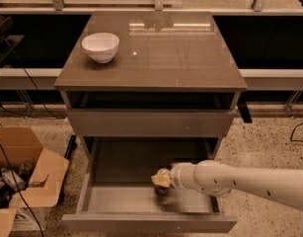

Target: Place orange can into middle drawer

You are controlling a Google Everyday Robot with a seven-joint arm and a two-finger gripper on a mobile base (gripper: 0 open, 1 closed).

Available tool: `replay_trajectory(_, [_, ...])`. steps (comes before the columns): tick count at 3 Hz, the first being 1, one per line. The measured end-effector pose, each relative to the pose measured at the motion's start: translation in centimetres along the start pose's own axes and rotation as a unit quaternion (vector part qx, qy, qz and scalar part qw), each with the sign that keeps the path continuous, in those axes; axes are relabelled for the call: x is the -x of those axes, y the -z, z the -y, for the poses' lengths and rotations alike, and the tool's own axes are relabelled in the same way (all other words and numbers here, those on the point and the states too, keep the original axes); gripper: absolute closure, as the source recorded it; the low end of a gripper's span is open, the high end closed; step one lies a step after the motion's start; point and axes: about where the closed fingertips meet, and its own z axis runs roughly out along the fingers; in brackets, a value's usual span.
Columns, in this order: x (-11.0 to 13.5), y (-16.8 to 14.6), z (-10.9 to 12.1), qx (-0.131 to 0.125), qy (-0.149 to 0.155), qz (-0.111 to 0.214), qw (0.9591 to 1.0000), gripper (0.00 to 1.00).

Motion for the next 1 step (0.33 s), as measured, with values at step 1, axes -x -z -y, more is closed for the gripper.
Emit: replay_trajectory(1, [0.0,-0.04,-0.05,0.001,0.0,0.0,1.0,0.0])
